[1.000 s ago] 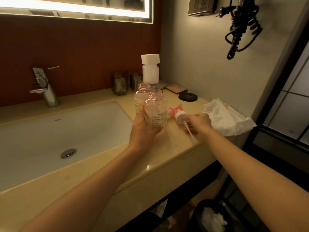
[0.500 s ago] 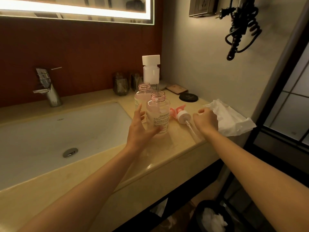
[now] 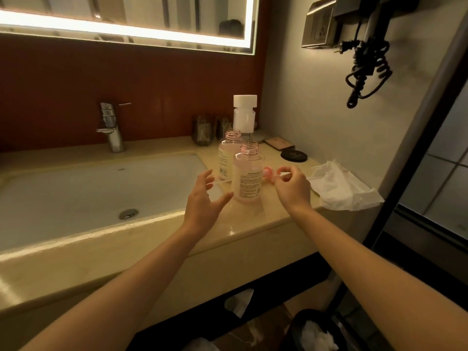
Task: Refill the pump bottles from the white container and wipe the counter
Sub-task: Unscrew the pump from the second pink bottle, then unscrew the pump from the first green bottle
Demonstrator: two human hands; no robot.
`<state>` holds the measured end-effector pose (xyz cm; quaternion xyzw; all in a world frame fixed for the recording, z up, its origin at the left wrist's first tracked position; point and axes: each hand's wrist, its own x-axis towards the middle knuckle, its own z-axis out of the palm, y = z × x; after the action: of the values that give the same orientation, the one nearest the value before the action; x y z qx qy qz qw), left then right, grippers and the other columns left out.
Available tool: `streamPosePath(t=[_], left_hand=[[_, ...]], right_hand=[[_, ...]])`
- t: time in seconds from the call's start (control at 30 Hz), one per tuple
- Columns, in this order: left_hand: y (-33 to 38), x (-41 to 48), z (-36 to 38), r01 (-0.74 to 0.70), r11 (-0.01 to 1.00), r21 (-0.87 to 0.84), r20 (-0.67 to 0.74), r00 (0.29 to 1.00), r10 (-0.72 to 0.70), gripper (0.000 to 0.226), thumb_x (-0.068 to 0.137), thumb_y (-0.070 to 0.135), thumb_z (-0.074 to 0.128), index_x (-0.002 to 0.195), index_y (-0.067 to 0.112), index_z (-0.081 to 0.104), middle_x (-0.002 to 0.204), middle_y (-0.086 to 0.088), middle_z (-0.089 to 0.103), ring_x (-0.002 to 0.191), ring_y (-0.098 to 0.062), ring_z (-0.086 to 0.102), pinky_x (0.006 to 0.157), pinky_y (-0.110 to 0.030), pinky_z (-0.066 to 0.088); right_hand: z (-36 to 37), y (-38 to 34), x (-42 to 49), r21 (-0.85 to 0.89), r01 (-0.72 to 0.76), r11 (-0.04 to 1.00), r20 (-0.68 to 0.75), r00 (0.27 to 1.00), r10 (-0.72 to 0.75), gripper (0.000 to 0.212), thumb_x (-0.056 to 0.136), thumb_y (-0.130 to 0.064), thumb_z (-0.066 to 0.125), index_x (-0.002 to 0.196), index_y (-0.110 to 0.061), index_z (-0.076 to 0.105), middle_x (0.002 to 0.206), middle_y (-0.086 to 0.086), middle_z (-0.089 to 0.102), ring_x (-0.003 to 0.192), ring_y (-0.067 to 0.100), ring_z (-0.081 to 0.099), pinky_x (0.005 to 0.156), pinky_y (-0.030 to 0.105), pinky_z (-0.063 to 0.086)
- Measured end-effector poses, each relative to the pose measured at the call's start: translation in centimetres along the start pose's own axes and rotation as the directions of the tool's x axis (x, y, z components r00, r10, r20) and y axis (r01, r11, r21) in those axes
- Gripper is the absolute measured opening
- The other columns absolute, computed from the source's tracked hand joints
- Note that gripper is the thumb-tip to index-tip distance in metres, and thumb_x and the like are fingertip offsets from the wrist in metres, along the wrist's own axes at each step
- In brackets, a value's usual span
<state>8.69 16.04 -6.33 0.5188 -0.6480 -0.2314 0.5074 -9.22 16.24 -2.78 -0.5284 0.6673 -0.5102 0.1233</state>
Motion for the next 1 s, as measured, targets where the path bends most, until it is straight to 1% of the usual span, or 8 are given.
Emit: streamPosePath(t=[0.1, 0.17, 0.4, 0.57, 0.67, 0.83, 0.9, 1.0], left_hand=[[0.6, -1.0, -1.8, 0.013, 1.000, -0.002, -0.048, 0.999, -0.013, 0.066, 0.080, 0.027, 0.069, 0.136, 0.015, 0.035, 0.133, -0.007, 0.048, 0.116, -0.016, 0.048, 0.094, -0.029, 0.042], [1.0, -1.9, -3.5, 0.013, 1.000, -0.002, -0.087, 0.996, -0.013, 0.062, 0.082, 0.027, 0.067, 0.135, 0.013, 0.036, 0.131, -0.007, 0.049, 0.115, -0.017, 0.049, 0.094, -0.030, 0.043], [0.8, -5.4, -11.9, 0.035, 0.997, 0.070, -0.276, 0.961, -0.014, 0.053, 0.084, 0.027, 0.065, 0.130, 0.014, 0.041, 0.126, -0.006, 0.053, 0.107, -0.013, 0.052, 0.090, -0.033, 0.049], [-0.2, -7.6, -18.8, 0.113, 0.984, 0.141, -0.424, 0.905, -0.043, 0.049, 0.086, 0.028, 0.063, 0.128, 0.014, 0.042, 0.124, -0.005, 0.054, 0.099, -0.007, 0.050, 0.079, -0.020, 0.042], [-0.9, -8.9, -23.1, 0.162, 0.976, 0.143, -0.510, 0.858, -0.068, 0.048, 0.085, 0.027, 0.064, 0.127, 0.014, 0.044, 0.121, -0.005, 0.055, 0.099, -0.009, 0.052, 0.079, -0.020, 0.042], [-3.0, -10.9, -29.3, 0.254, 0.963, 0.095, -0.635, 0.760, -0.138, 0.045, 0.087, 0.028, 0.062, 0.126, 0.015, 0.045, 0.118, -0.003, 0.056, 0.100, -0.012, 0.054, 0.081, -0.024, 0.043], [-4.1, -11.9, -31.5, 0.297, 0.952, 0.081, -0.684, 0.711, -0.163, 0.044, 0.087, 0.028, 0.061, 0.126, 0.015, 0.044, 0.116, -0.001, 0.056, 0.100, -0.012, 0.054, 0.083, -0.026, 0.045], [-5.5, -13.0, -34.8, 0.342, 0.938, 0.065, -0.770, 0.615, -0.171, 0.042, 0.086, 0.024, 0.062, 0.123, 0.015, 0.046, 0.111, 0.001, 0.056, 0.096, -0.011, 0.054, 0.082, -0.026, 0.044]], right_hand=[[0.5, -1.9, -1.6, 0.095, 0.076, 0.993, -0.026, 0.997, -0.074, 0.021, 0.092, -0.025, 0.054, 0.107, -0.010, 0.053, 0.086, -0.005, 0.055, 0.079, 0.010, 0.054, 0.061, 0.014, 0.041], [1.1, -3.6, -2.9, 0.162, 0.124, 0.979, -0.010, 0.992, -0.124, 0.017, 0.092, -0.022, 0.054, 0.104, -0.010, 0.051, 0.079, -0.011, 0.051, 0.075, 0.006, 0.051, 0.059, 0.010, 0.040], [5.6, -9.9, -7.8, 0.310, 0.207, 0.928, 0.151, 0.953, -0.263, 0.022, 0.091, -0.021, 0.056, 0.110, -0.010, 0.053, 0.074, -0.010, 0.050, 0.067, 0.006, 0.051, 0.066, 0.019, 0.046], [9.5, -14.6, -11.5, 0.373, 0.234, 0.898, 0.254, 0.905, -0.341, 0.023, 0.091, -0.022, 0.055, 0.111, -0.010, 0.052, 0.072, -0.008, 0.050, 0.065, 0.007, 0.049, 0.064, 0.020, 0.046], [12.0, -17.5, -13.8, 0.432, 0.223, 0.874, 0.347, 0.854, -0.389, 0.024, 0.092, -0.022, 0.055, 0.112, -0.010, 0.053, 0.074, -0.007, 0.051, 0.066, 0.006, 0.050, 0.059, 0.014, 0.042], [17.0, -22.0, -17.9, 0.526, 0.209, 0.824, 0.498, 0.710, -0.498, 0.022, 0.092, -0.022, 0.055, 0.110, -0.011, 0.054, 0.076, -0.006, 0.053, 0.068, 0.007, 0.051, 0.059, 0.015, 0.044], [19.1, -23.7, -19.6, 0.549, 0.191, 0.814, 0.548, 0.653, -0.523, 0.021, 0.092, -0.023, 0.055, 0.109, -0.012, 0.054, 0.077, -0.006, 0.054, 0.070, 0.008, 0.053, 0.063, 0.019, 0.047], [22.0, -26.0, -21.7, 0.567, 0.153, 0.810, 0.611, 0.581, -0.538, 0.021, 0.091, -0.024, 0.055, 0.109, -0.012, 0.055, 0.080, -0.004, 0.057, 0.077, 0.014, 0.057, 0.074, 0.031, 0.052]])
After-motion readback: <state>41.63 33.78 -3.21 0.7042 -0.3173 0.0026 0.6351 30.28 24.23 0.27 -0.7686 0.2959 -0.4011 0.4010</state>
